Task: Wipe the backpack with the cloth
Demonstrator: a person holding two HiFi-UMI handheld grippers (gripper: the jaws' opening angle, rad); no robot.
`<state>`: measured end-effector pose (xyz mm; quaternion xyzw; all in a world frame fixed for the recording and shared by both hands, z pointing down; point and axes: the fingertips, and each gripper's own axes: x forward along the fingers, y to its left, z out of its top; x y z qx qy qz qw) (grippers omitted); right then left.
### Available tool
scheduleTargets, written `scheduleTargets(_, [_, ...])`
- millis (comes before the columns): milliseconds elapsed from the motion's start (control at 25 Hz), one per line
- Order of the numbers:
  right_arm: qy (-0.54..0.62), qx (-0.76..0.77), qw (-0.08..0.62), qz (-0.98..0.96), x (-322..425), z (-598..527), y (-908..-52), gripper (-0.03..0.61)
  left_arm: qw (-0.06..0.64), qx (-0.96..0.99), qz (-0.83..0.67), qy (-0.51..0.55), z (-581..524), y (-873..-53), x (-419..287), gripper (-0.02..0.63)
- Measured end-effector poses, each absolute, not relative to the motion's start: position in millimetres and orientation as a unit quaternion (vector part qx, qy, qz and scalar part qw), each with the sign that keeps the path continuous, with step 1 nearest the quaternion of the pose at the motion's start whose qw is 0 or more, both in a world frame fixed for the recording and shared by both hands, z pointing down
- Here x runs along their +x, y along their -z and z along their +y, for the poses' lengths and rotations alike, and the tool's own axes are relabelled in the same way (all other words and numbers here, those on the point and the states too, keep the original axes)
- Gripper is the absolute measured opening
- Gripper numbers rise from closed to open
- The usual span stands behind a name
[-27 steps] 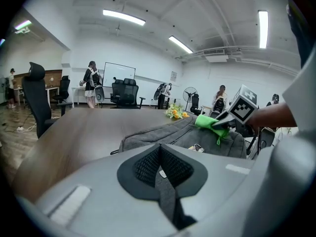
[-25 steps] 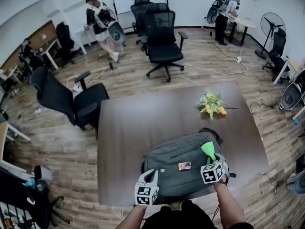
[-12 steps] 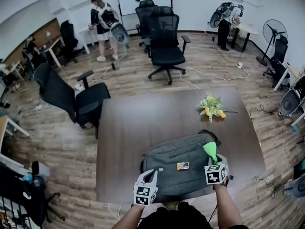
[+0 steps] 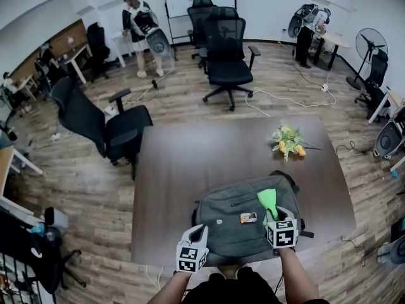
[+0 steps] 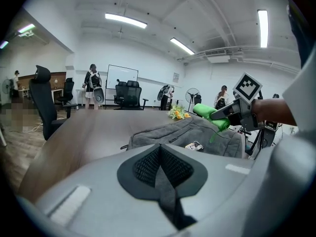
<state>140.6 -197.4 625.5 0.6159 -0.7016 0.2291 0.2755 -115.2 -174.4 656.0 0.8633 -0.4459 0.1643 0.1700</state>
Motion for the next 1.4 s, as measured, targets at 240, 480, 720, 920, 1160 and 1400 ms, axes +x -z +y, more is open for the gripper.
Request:
scheduleTargets(240, [-0.250, 0.574, 0.278, -0.729, 85.7, -192.2, -639.9, 0.098, 0.180, 0.854, -0.460, -0.165, -169.5, -662.3, -136.7, 0.018])
scheduleTargets(480, [-0.262, 0.499, 0.304, -0.768, 4.1, -172.7, -661.8, 0.098, 0.190, 0.845, -0.473, -0.164, -165.5, -666.4, -155.2, 0.020])
scheduleTargets(720, [-0.276, 0.433, 0.316, -0.798, -62.7, -153.8, -683.6, 0.098, 0.197, 0.840, -0.478, -0.165, -162.3, -675.9, -168.2, 0.018])
scheduleTargets(920, [-0.256, 0.401, 0.342, -0.811, -93.7, -144.3, -698.7, 0.098, 0.206, 0.833, -0.486, -0.166, -158.0, -683.0, -179.9, 0.018])
scheduleTargets(1160, [-0.255, 0.393, 0.370, -0.802, -102.5, -134.3, -711.2, 0.098, 0.216, 0.826, -0.493, -0.169, -150.9, -688.7, -189.7, 0.018])
scheduleTargets(1400, [-0.265, 0.414, 0.375, -0.786, -77.2, -134.9, -718.9, 0.098, 0.217, 0.826, -0.491, -0.173, -151.5, -688.6, -185.3, 0.020])
